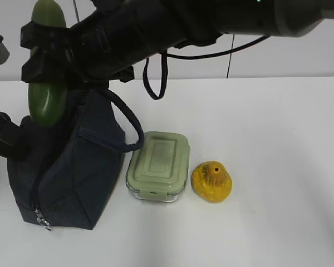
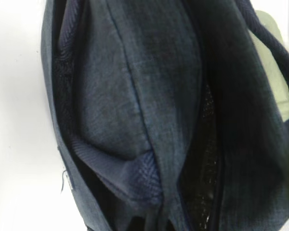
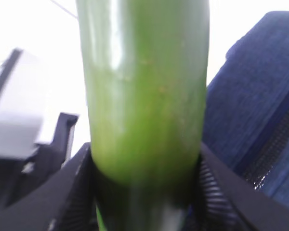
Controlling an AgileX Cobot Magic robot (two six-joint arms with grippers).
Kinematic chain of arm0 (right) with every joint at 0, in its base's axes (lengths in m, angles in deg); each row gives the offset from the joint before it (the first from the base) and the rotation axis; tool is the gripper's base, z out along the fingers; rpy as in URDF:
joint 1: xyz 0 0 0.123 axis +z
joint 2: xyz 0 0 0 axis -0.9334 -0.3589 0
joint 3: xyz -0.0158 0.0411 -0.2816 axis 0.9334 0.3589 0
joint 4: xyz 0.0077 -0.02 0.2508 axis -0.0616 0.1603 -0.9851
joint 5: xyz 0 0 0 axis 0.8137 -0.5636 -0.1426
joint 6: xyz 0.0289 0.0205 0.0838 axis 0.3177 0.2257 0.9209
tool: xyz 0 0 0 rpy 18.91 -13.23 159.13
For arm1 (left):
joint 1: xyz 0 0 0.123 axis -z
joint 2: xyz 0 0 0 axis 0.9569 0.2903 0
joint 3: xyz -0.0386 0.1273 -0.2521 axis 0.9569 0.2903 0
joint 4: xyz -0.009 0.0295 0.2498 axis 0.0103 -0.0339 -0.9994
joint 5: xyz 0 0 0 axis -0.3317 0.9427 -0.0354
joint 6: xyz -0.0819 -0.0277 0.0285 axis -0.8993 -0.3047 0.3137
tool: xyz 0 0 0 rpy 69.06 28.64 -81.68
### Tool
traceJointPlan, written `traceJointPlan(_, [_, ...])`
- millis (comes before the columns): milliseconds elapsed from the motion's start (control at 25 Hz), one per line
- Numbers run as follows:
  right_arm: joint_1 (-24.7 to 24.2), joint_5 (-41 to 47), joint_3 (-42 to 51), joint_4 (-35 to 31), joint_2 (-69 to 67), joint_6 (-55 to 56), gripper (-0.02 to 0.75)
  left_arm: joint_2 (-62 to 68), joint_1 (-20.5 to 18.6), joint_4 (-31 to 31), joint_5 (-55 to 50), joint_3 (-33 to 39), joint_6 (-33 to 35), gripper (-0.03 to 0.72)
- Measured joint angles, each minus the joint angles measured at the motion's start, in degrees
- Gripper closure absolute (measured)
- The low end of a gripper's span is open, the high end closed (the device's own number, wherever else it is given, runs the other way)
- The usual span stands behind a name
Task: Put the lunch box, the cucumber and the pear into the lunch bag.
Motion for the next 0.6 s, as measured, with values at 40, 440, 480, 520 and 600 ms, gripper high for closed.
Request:
traceJointPlan(40, [0.1, -1.2, 0.0, -0.6, -0.8, 0.0, 0.344, -0.1, 0.0, 0.0, 0.1, 0.0, 0.0, 0.685])
traceJointPlan(440, [0.2, 3.4, -0.1, 10.3, -6.4, 6.8, 0.344, -0.5, -0.1, 0.1, 0.2, 0.0, 0.0, 0.685])
traceJointPlan(480, [0.2, 4.4, -0.2, 14.1, -6.4, 9.6, 0.344, -0.5, -0.1, 0.1, 0.2, 0.0, 0.0, 0.685])
traceJointPlan(520, [0.2, 5.2, -0.2, 17.6, -6.4, 12.2, 0.344, -0.7, -0.1, 0.2, 0.2, 0.0, 0.0, 0.685])
traceJointPlan(600, [0.2, 7.2, -0.2, 23.0, -6.4, 16.3, 0.344, -1.1, -0.1, 0.4, 0.4, 0.0, 0.0, 0.685])
